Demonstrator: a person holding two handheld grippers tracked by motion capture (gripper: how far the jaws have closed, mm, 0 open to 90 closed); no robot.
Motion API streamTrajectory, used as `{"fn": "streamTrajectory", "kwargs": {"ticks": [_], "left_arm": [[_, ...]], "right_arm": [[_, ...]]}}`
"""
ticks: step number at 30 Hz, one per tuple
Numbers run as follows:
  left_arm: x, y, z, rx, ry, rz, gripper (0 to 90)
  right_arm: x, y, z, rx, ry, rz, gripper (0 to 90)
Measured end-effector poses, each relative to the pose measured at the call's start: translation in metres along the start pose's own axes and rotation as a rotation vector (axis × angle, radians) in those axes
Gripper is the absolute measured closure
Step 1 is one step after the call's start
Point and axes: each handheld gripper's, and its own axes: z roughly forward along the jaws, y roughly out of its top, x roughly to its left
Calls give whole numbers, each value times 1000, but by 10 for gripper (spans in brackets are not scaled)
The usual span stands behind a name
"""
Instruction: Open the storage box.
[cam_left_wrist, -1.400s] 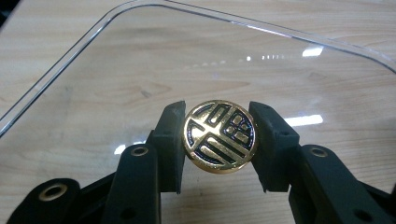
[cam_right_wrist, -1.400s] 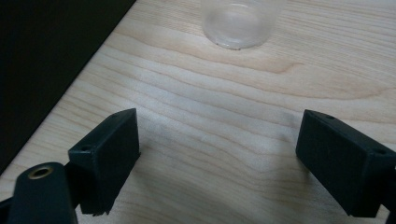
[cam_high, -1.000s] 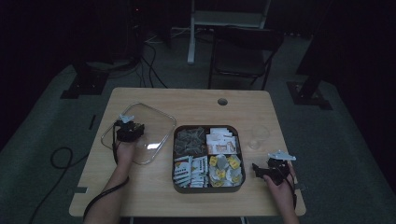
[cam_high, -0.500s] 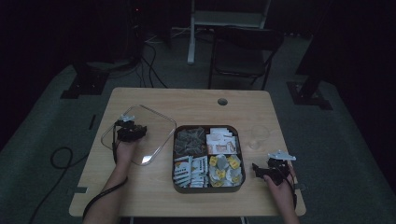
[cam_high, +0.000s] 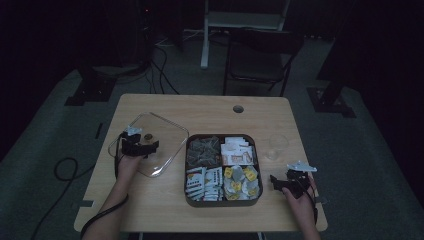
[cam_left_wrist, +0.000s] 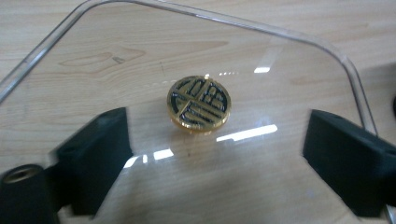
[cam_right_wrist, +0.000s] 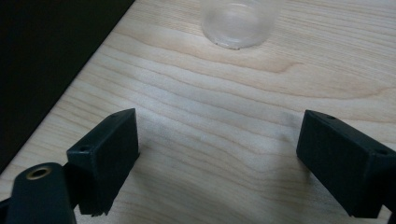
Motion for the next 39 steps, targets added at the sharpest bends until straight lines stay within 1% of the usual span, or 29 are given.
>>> {"fn": "streamTrajectory", "kwargs": {"ticks": [1,2,3,5,7,8,10,12,15,18,19,21,22,24,26,29,32,34,37,39], "left_arm": [[0,-1,-2,-4,-2,8,79],[-1,-1,-3,1,-26,12,63],[-1,-2,-5,4,-38,12,3],[-4,-4,-8,8,-46,40,3],[-7,-7,-12,1,-71,64,3],[-8,-9,-15,-13,-89,80,3],[-11,-12,-19,-32,-111,105,3],[-15,-15,-23,-39,-144,126,4],[-20,-19,-28,-48,-175,153,4],[-26,-22,-31,-43,-213,174,4],[-27,-23,-31,-37,-212,187,4],[-27,-23,-31,-37,-212,187,4],[-35,-26,-37,-38,-239,214,4],[-40,-27,-40,-35,-263,227,4],[-45,-29,-43,-31,-282,245,4],[-53,-32,-46,-16,-301,291,4],[-59,-36,-49,0,-326,327,3],[-61,-40,-50,9,-354,335,4],[-67,-45,-52,20,-388,382,4],[-72,-48,-53,24,-422,399,4]], "right_arm": [[0,0,0,0,0,-1,123],[0,0,0,0,0,0,123],[0,0,0,0,0,-1,123],[0,0,0,0,0,-1,123],[0,0,0,0,0,0,123],[0,0,0,0,0,0,123],[0,0,0,0,0,-1,123],[0,0,0,0,0,-1,123],[0,0,0,0,0,0,123],[0,0,0,0,0,0,123],[0,0,0,0,0,0,123],[0,0,0,0,0,0,123],[0,0,0,0,0,-1,123],[0,0,0,0,0,0,123],[0,0,0,0,0,0,123],[0,0,0,0,0,0,123],[0,0,0,0,0,-1,123],[0,0,0,0,0,0,123],[0,0,0,0,0,0,123],[0,0,0,0,0,0,123]]}}
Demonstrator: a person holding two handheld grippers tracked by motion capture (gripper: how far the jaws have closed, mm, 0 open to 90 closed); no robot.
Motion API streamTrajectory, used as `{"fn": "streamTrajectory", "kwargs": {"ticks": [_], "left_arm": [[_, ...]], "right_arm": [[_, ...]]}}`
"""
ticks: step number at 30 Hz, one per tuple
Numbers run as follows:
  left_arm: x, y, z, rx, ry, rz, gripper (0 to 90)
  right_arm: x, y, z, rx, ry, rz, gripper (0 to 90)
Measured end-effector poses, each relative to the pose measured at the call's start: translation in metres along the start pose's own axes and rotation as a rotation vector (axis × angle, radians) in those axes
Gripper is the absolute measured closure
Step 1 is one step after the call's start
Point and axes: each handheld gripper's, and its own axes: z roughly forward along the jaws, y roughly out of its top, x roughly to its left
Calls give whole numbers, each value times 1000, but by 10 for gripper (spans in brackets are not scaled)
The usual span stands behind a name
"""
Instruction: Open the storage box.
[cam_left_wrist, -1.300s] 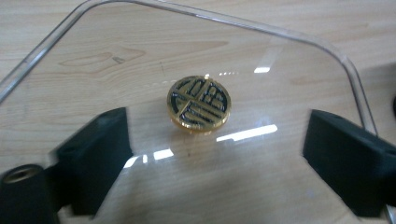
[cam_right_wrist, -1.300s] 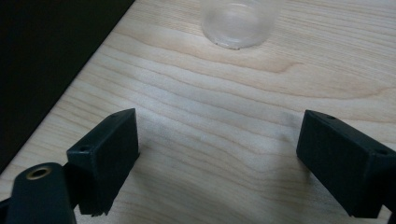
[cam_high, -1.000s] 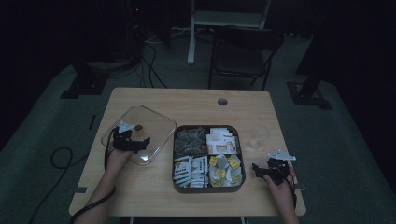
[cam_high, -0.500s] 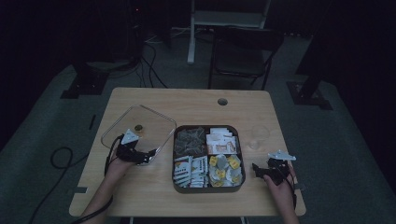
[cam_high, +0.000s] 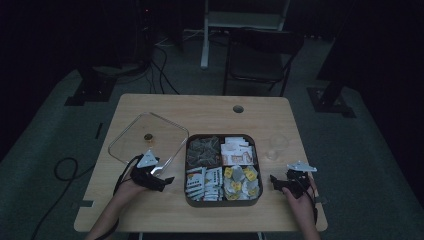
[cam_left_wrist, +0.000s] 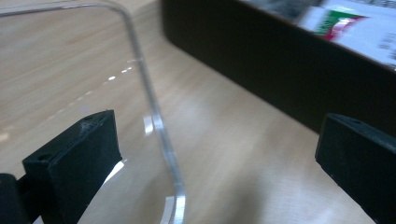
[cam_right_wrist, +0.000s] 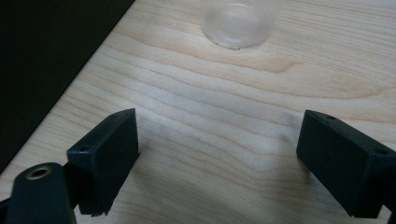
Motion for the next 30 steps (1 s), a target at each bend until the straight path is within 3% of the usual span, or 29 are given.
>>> {"fn": "streamTrajectory", "kwargs": {"ticks": [6,17,20,22,25,30], "left_arm": [[-17,-2,1,7,-64,49,4],[-40,-11,9,88,-162,129,3],[-44,-13,12,104,-191,147,4],[-43,-15,13,110,-225,137,3],[-45,-17,15,125,-209,159,4],[-47,-17,16,136,-174,181,4]], "right_arm": [[1,0,0,1,16,-15,123],[1,0,0,4,18,-18,123],[-1,-1,-1,4,56,-55,123],[-1,-1,-2,4,83,-82,123],[1,-2,-3,4,122,-121,122],[2,-1,-2,6,115,-111,113]]}}
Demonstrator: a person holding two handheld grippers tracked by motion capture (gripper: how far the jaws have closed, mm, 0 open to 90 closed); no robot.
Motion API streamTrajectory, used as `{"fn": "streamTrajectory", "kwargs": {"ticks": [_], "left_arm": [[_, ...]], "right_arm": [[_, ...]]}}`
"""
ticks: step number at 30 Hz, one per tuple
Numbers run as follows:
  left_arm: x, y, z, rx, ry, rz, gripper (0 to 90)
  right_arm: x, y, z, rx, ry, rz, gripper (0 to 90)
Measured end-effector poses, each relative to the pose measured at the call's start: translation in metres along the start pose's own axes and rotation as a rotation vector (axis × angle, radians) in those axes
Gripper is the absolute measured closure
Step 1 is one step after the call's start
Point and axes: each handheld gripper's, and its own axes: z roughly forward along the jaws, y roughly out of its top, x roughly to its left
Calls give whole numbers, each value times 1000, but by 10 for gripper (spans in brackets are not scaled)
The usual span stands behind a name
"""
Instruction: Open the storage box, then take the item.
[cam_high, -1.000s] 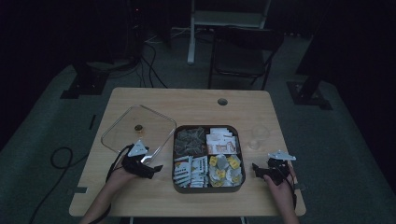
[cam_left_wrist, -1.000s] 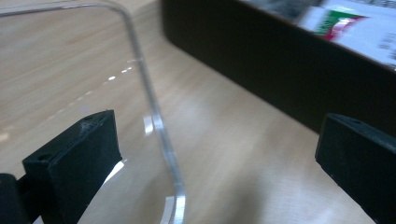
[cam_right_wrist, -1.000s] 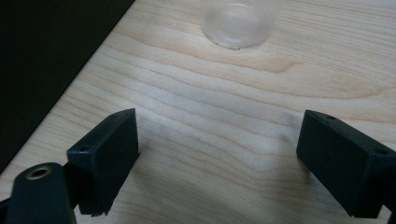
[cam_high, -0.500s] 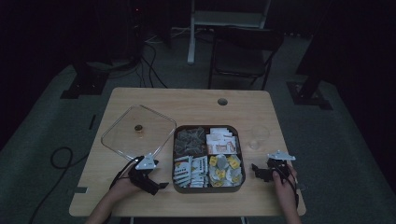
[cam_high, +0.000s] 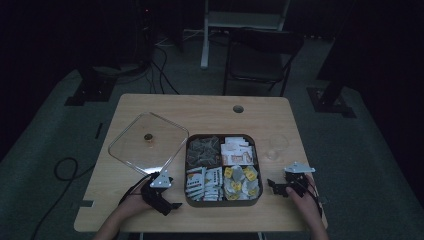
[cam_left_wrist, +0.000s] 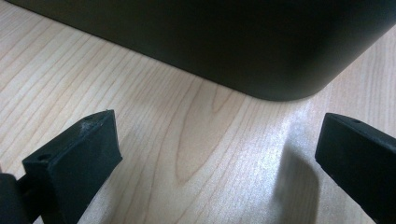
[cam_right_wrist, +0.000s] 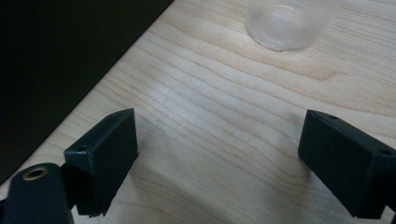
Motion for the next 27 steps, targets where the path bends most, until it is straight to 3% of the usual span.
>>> {"fn": "streamTrajectory", "kwargs": {"ticks": [2,4,8,15,27], "left_arm": [[-3,1,2,16,38,21,4],[-5,3,4,16,56,-1,3],[-5,3,4,17,57,-2,3],[-8,3,4,14,92,-39,3],[-9,3,4,14,94,-43,3]], "right_arm": [[0,0,0,0,0,0,112],[0,0,0,0,0,0,112],[0,0,0,0,0,1,113],[0,0,1,-1,-1,-1,113],[1,-2,-2,-8,-13,12,140]]}}
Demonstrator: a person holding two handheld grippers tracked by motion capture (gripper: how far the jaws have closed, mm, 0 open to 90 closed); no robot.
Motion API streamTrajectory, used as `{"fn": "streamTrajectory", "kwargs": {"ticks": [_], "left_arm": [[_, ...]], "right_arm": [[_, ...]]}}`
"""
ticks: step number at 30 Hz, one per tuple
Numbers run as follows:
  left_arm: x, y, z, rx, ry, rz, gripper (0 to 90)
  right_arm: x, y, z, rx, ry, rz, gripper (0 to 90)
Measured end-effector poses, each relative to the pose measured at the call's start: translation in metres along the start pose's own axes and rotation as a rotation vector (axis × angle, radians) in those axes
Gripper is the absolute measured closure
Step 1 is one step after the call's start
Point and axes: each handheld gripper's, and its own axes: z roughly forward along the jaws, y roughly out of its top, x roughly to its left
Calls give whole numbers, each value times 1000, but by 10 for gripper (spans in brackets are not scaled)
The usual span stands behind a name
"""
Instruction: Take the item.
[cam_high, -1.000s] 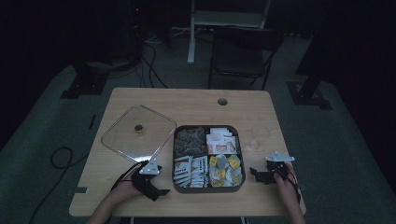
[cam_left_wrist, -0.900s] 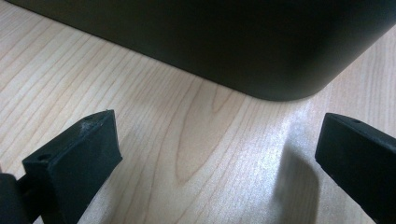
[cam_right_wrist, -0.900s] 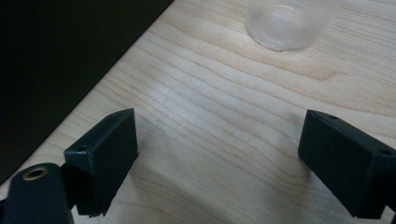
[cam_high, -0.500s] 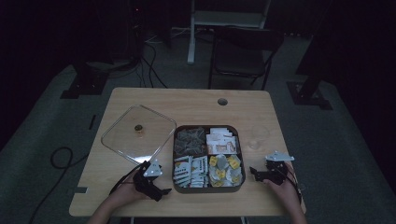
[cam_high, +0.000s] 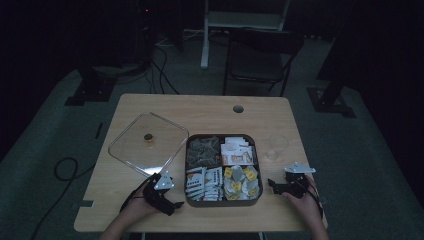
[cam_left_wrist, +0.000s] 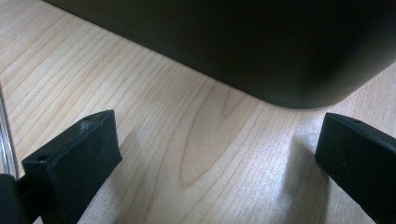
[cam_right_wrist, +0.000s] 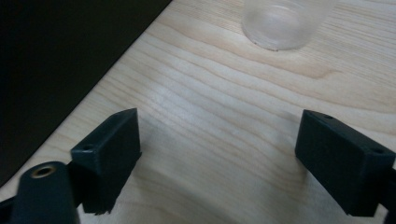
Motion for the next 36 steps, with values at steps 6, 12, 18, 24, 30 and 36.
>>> {"fn": "streamTrajectory", "kwargs": {"ticks": [6,12,18,24,30,36], "left_arm": [[0,0,0,-1,0,-1,3],[0,0,0,-1,1,-2,3],[1,0,0,-2,-6,5,3],[1,-1,0,-2,-7,7,3],[1,0,0,-1,-6,6,2],[0,0,0,-1,-4,4,2]], "right_arm": [[-1,-3,-9,-8,-4,24,140],[1,4,-21,-38,12,30,141],[5,14,-28,-56,32,44,140],[13,23,-33,-77,39,23,140],[17,36,-42,-134,79,41,140],[28,48,-47,-152,113,1,140]]}}
